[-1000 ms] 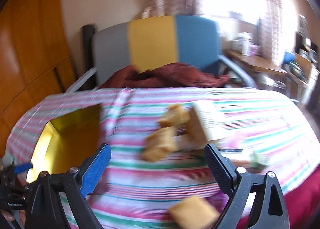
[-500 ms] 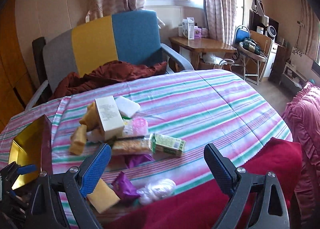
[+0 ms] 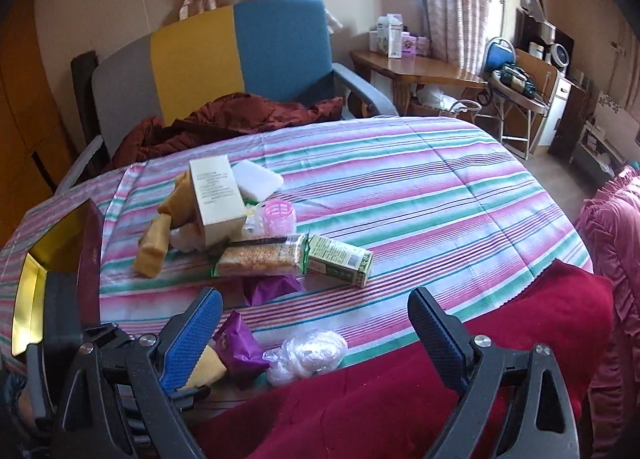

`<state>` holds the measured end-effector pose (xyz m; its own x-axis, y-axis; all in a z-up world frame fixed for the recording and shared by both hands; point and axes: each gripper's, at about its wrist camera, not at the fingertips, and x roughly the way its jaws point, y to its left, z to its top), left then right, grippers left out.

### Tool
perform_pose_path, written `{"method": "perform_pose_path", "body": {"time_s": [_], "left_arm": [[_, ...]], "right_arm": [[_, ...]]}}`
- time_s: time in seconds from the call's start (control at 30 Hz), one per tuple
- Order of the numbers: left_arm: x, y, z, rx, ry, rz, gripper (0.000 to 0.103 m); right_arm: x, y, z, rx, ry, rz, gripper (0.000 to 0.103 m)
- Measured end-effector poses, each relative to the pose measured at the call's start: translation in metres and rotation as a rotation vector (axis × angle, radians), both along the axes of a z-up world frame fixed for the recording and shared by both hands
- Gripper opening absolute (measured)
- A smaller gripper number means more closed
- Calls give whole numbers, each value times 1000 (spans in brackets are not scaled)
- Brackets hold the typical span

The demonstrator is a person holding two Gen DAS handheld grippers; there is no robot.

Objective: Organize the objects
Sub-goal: 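Grasp a yellow sponge with the left tool while the right grasps a purple snack packet, then lower sponge and packet into the gold tray and open both tools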

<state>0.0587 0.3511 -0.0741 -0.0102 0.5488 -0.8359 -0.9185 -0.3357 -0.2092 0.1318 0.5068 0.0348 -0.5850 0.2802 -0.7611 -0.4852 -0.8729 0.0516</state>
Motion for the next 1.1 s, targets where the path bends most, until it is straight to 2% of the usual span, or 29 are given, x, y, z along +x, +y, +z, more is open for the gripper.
{"method": "perform_pose_path", "body": {"time_s": [0.1,0.2,0.3,0.43,0.5,0.53,0.57,0.6,0.77,0.9,1.0,1.1], "left_arm": [[-6,-19,7,30,-15,45,63],[-12,-42,18,57,-21,89,63],[-17,-67,31,92,-26,136,63],[-20,-94,49,138,-6,188,64],[-23,-104,53,151,-7,216,64],[-25,-109,55,160,-12,229,64],[-27,-114,56,169,-14,242,64],[-28,-120,58,177,-14,255,64],[-38,-152,68,225,-13,343,64],[-54,-188,79,264,-3,445,65],[-69,-221,84,275,14,556,65],[-80,-258,84,255,53,663,65]], "right_arm": [[-11,-11,-7,2,-54,88,94],[-27,-29,-19,11,-138,220,83],[-51,-56,-44,48,-285,356,78],[-77,-78,-77,105,-468,451,75],[-86,-82,-90,124,-547,464,59],[-89,-82,-95,136,-573,464,45],[-90,-82,-98,145,-586,464,37],[-91,-81,-100,142,-594,464,37],[-82,-79,-87,116,-530,435,35],[-77,-85,-51,84,-386,424,35],[-83,-103,-28,50,-284,467,35],[-101,-131,-11,-1,-207,547,35]]}}
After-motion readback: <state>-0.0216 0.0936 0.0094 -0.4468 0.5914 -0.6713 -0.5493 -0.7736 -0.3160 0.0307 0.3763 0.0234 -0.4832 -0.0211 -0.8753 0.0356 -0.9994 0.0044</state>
